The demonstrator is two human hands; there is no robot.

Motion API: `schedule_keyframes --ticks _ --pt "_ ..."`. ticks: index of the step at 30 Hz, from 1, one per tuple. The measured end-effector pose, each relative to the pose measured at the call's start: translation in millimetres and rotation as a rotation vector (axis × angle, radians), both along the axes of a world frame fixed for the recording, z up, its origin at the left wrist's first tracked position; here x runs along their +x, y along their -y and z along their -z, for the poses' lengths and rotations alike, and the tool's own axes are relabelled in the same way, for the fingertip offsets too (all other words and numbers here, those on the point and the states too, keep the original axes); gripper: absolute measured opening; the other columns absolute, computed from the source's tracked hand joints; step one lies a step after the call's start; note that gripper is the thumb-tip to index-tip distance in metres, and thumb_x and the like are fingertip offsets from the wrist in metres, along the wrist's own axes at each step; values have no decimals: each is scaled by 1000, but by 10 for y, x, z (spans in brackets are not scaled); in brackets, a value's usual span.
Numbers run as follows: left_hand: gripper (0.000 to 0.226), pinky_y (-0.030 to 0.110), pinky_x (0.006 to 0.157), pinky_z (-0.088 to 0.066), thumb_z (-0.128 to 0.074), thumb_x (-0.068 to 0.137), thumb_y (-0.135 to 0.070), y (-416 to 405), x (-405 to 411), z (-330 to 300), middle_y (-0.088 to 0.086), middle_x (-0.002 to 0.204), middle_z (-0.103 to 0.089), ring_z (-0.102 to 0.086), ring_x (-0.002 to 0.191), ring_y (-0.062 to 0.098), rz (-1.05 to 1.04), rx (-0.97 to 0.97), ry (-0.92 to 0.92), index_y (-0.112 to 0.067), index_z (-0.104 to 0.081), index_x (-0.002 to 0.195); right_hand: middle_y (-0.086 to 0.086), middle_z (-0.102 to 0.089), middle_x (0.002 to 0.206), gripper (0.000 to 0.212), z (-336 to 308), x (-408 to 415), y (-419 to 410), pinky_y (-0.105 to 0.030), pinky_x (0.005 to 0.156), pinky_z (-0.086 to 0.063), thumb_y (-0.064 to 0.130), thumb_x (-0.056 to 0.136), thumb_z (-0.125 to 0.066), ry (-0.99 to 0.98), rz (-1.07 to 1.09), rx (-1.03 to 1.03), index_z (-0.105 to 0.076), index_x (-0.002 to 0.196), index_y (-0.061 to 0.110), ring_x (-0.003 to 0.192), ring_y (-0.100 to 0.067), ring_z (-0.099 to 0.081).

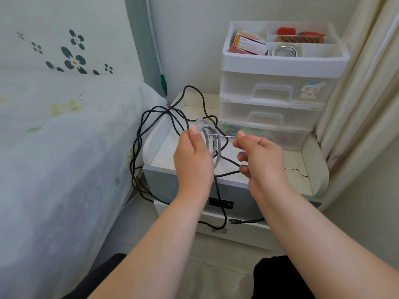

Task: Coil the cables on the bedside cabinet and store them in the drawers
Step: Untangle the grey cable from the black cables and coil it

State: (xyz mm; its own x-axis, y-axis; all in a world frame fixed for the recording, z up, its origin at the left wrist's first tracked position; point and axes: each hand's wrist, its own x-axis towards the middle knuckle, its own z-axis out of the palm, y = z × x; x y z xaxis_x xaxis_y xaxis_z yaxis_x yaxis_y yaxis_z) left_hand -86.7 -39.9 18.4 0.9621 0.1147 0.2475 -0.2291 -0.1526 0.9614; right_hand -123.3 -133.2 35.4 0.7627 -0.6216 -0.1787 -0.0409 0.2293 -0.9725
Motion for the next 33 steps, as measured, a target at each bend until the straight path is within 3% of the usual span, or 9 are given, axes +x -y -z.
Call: schedule_keyframes --ticks 5,9,14,17,20,24,26,29,33 --pt "38 14 49 -32 -30 102 -37 -75 -21 13 -9 60 -46 -43 53 2 57 60 45 -26 -43 68 4 -63 69 11 11 62 -249 -15 35 -26 18 89 -63 -65 -114 391 -63 79 14 48 -6 -38" --pt "45 31 53 -50 -30 101 -43 -137 -38 14 -8 55 -53 -54 51 7 91 7 -15 -20 -48 66 7 -57 51 24 -4 108 -465 -15 43 -31 20 93 -57 -42 -236 650 -61 70 15 48 -5 -39" --pt "46 38 61 -54 -27 100 -48 -310 33 19 -3 64 -61 -61 58 15 61 36 -55 -22 -53 73 2 -56 60 24 -15 213 -631 -19 61 -40 18 93 -57 -47 -220 718 -62 71 12 54 -7 -45" --pt "38 26 55 -47 -30 100 -46 -432 56 2 -7 61 -57 -55 49 3 54 88 -46 -24 -49 76 1 -55 68 14 16 258 -728 -22 61 -43 18 92 -58 -51 -229 651 -64 83 10 56 -8 -46" --pt "35 13 48 -41 -35 99 -46 -571 100 -6 -6 62 -59 -55 49 1 57 166 -34 -21 -52 81 -2 -60 72 15 12 252 -815 -24 58 -44 20 93 -58 -38 -270 505 -67 90 8 60 -10 -52" --pt "33 19 57 -49 -36 100 -42 -752 153 -26 -7 73 -61 -61 63 0 53 207 -28 -21 -52 81 -7 -72 92 21 -15 219 -923 -27 60 -49 19 93 -57 25 -329 228 -69 101 4 72 -12 -61" --pt "31 17 50 -41 -35 101 -37 -824 181 -59 -9 68 -56 -55 56 1 47 185 -56 -25 -50 77 -3 -72 86 18 -34 230 -946 -26 59 -50 20 92 -59 49 -345 -31 -70 96 7 68 -8 -62" --pt "34 26 46 -29 -37 101 -34 -946 228 -84 -11 52 -40 -35 43 9 113 11 -175 -24 -45 70 11 -64 74 10 -37 282 -939 -26 63 -48 27 88 -63 82 -349 -524 -67 83 19 65 -2 -55" --pt "34 20 38 -22 -38 102 -32 -1085 245 -146 -10 46 -32 -24 39 7 234 -197 -367 -19 -47 72 16 -51 101 16 -20 360 -885 -17 65 -38 32 84 -67 211 -400 -1082 -59 98 30 83 5 -47"
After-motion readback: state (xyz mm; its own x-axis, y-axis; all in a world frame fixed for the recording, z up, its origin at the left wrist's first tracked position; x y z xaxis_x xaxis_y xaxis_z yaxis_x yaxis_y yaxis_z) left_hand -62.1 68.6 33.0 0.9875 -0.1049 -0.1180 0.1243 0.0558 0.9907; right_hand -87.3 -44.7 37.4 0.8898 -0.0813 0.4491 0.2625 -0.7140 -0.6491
